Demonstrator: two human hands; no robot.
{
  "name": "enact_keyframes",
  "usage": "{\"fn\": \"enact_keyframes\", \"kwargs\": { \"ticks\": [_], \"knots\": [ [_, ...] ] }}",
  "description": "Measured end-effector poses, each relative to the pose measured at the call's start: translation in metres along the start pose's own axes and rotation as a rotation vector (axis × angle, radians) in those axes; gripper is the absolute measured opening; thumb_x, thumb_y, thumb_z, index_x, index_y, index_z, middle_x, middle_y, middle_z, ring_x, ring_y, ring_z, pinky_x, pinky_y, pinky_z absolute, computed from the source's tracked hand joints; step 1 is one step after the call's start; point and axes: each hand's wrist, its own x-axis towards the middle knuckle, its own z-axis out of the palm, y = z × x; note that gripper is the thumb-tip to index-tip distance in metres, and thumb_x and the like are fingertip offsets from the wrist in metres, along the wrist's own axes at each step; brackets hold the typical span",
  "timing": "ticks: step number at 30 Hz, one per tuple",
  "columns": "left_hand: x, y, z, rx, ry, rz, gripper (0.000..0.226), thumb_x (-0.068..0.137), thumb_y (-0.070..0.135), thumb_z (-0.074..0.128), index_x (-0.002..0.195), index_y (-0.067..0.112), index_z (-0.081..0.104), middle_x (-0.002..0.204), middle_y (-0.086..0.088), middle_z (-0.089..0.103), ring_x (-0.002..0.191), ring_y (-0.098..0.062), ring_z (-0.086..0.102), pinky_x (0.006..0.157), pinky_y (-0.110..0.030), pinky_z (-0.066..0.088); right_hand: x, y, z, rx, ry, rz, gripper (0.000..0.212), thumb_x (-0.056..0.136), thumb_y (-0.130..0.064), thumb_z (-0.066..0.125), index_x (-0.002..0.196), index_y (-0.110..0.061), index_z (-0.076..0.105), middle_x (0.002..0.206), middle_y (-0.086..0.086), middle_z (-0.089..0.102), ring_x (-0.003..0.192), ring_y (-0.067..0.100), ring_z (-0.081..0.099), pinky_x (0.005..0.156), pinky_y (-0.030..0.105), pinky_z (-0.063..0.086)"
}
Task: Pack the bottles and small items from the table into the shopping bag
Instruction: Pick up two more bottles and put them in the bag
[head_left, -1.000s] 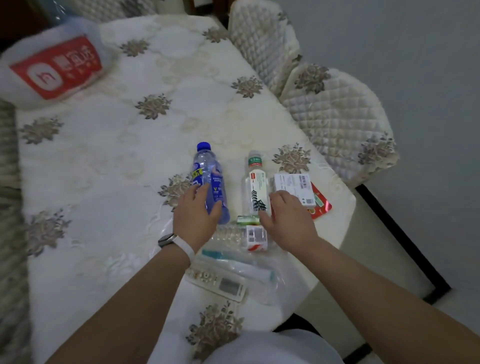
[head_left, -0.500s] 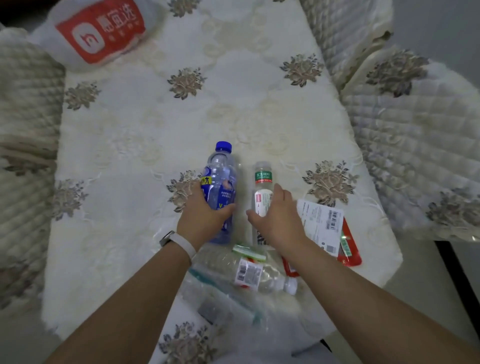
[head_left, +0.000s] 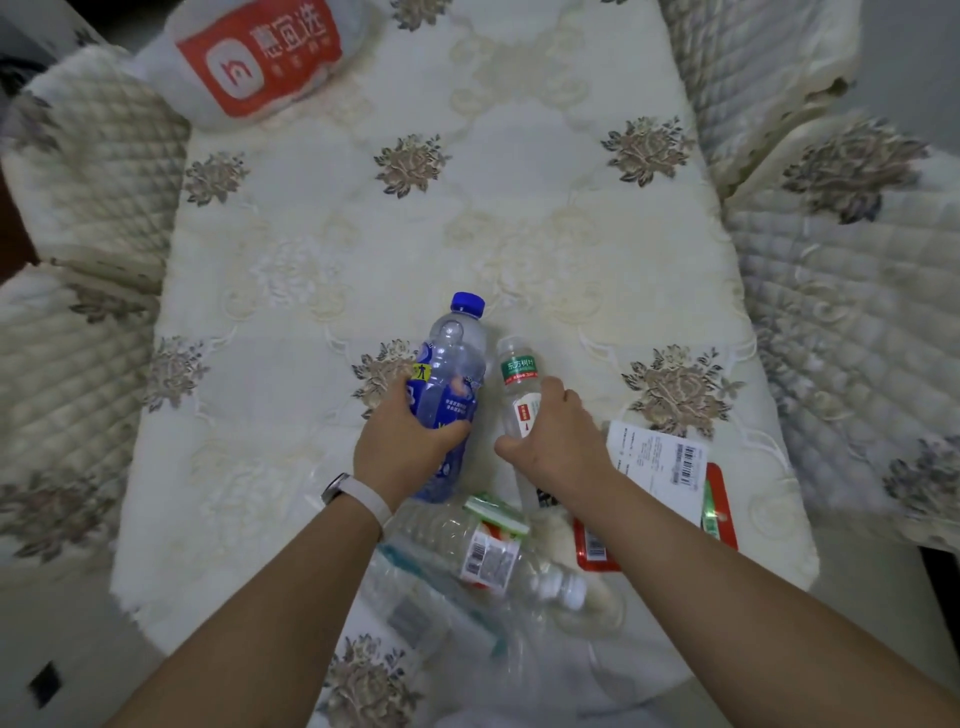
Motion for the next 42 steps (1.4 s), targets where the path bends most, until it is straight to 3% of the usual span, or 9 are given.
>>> {"fn": "enact_keyframes", "kwargs": {
  "ticks": [2, 5, 10, 14, 19, 25, 33, 38, 42],
  "knots": [
    [-0.005, -0.002, -0.005, -0.036, 0.037, 0.016, 0.066, 0.068, 0.040, 0.083, 0.123, 0.036, 0.046, 0.103, 0.014, 0.063, 0.086, -0.006, 0.064, 0.073, -0.027, 0.053, -0.004, 0.000, -0.001, 0.052, 0.002, -0.007, 0.080, 0.071, -0.039, 0.073, 0.135, -0.014, 0.033, 0.111, 0.006, 0.047, 0.099, 0.027, 0.054, 0.073, 0.032, 0.040],
    [-0.015, -0.004, -0.016, -0.149, 0.102, 0.017, 0.071, 0.069, 0.037, 0.084, 0.131, 0.033, 0.047, 0.101, 0.020, 0.064, 0.087, 0.001, 0.065, 0.074, -0.025, 0.054, -0.013, -0.002, -0.002, 0.105, 0.016, -0.053, 0.083, 0.071, -0.036, 0.074, 0.139, -0.015, 0.031, 0.110, 0.004, 0.044, 0.100, 0.025, 0.052, 0.076, 0.032, 0.042],
    [-0.036, -0.012, -0.050, -0.337, 0.193, -0.002, 0.063, 0.072, 0.025, 0.085, 0.125, 0.029, 0.050, 0.102, 0.017, 0.065, 0.082, 0.005, 0.065, 0.067, -0.018, 0.052, -0.036, -0.026, -0.008, 0.105, 0.136, -0.170, 0.085, 0.071, -0.039, 0.074, 0.141, -0.016, 0.032, 0.121, 0.006, 0.047, 0.104, 0.023, 0.051, 0.080, 0.035, 0.046],
    [-0.058, -0.036, -0.086, -0.444, 0.248, -0.001, 0.063, 0.072, 0.022, 0.086, 0.126, 0.024, 0.052, 0.108, 0.008, 0.069, 0.086, -0.002, 0.069, 0.075, -0.030, 0.059, -0.058, -0.061, -0.008, 0.095, 0.176, -0.244, 0.082, 0.070, -0.039, 0.073, 0.140, -0.022, 0.032, 0.116, -0.003, 0.044, 0.100, 0.018, 0.050, 0.075, 0.033, 0.044],
    [-0.092, -0.079, -0.132, -0.541, 0.344, -0.014, 0.073, 0.073, 0.023, 0.085, 0.135, 0.024, 0.046, 0.116, 0.006, 0.065, 0.094, -0.007, 0.068, 0.078, -0.030, 0.058, -0.087, -0.119, 0.015, 0.124, 0.168, -0.357, 0.076, 0.068, -0.042, 0.071, 0.135, -0.027, 0.036, 0.118, -0.004, 0.051, 0.095, 0.016, 0.056, 0.075, 0.037, 0.052],
    [-0.131, -0.163, -0.204, -0.665, 0.420, -0.040, 0.073, 0.069, 0.023, 0.087, 0.132, 0.023, 0.050, 0.112, 0.007, 0.068, 0.094, -0.009, 0.070, 0.085, -0.042, 0.059, -0.143, -0.196, 0.083, 0.109, 0.156, -0.416, 0.071, 0.066, -0.051, 0.065, 0.130, -0.032, 0.040, 0.115, -0.006, 0.055, 0.095, 0.018, 0.060, 0.074, 0.044, 0.057],
    [-0.179, -0.321, -0.326, -0.757, 0.529, 0.035, 0.065, 0.072, 0.014, 0.085, 0.123, 0.032, 0.049, 0.107, 0.012, 0.067, 0.082, 0.005, 0.068, 0.064, -0.015, 0.055, -0.238, -0.312, 0.225, 0.052, 0.115, -0.500, 0.066, 0.066, -0.050, 0.065, 0.123, -0.043, 0.034, 0.107, -0.008, 0.055, 0.087, 0.020, 0.063, 0.060, 0.047, 0.059],
    [-0.210, -0.418, -0.391, -0.807, 0.623, -0.023, 0.066, 0.069, 0.021, 0.087, 0.124, 0.032, 0.051, 0.107, 0.012, 0.069, 0.086, -0.002, 0.070, 0.078, -0.037, 0.061, -0.291, -0.385, 0.302, -0.026, 0.005, -0.674, 0.074, 0.065, -0.049, 0.065, 0.131, -0.037, 0.036, 0.116, -0.008, 0.054, 0.088, 0.016, 0.064, 0.069, 0.044, 0.059],
    [-0.228, -0.472, -0.432, -0.837, 0.706, -0.055, 0.068, 0.066, 0.027, 0.086, 0.125, 0.030, 0.052, 0.108, 0.012, 0.068, 0.089, -0.005, 0.070, 0.081, -0.042, 0.061, -0.311, -0.433, 0.347, -0.073, -0.050, -0.761, 0.079, 0.062, -0.045, 0.068, 0.134, -0.037, 0.034, 0.117, -0.008, 0.055, 0.092, 0.013, 0.062, 0.078, 0.042, 0.056]
  ]
}}
